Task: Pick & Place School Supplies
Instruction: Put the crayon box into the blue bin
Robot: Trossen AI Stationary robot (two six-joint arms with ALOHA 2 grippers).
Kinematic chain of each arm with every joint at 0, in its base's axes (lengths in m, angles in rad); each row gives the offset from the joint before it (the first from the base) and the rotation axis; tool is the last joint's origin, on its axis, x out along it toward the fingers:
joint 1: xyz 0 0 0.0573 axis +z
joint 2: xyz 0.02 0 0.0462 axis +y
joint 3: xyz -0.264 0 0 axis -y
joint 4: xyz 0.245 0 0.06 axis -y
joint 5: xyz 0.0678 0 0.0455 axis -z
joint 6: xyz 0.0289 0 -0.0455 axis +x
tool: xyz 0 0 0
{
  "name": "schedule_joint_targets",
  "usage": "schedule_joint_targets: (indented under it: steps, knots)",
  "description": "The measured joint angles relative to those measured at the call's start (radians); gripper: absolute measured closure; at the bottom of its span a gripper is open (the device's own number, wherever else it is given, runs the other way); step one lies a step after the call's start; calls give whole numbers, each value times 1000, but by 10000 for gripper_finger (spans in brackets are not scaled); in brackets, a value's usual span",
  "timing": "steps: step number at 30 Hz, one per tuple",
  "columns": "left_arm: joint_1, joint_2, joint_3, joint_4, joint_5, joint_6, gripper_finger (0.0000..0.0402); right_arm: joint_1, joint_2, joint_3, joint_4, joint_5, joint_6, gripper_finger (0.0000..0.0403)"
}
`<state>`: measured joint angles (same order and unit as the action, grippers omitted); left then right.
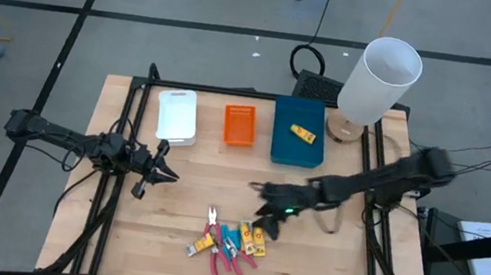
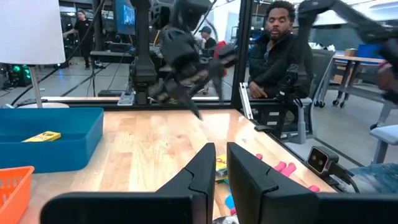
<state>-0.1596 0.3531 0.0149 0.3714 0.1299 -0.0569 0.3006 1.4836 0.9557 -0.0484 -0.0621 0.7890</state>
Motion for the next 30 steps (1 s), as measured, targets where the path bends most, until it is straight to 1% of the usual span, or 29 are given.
schedule_joint_targets:
  steps: [2,6,8,11,17,19,23,27,30]
  knots:
    - [0,0,0,-1,0,0,355,41,-135,-117,15,135,-7,190]
    - [0,0,0,-1,0,0,355,118,-405,-323,117,385,-77,190]
    - [0,0,0,0,0,0,355,144,-516,-410,154,459,-137,190]
    - [0,0,0,-1,0,0,355,160,-661,-504,199,532,-235,190]
    - [0,0,0,0,0,-8,355,159,-862,-634,209,587,-465,190]
    - [0,0,0,0,0,-27,355,159,-920,-671,246,589,-523,190]
    - [0,0,0,2,0,-135,355,159,-1032,-751,320,590,-629,190]
    - [0,0,0,45,0,-198,355,159,-1144,-816,375,590,-707,190]
    - [0,0,0,71,0,-270,355,159,-1216,-852,380,590,-768,190]
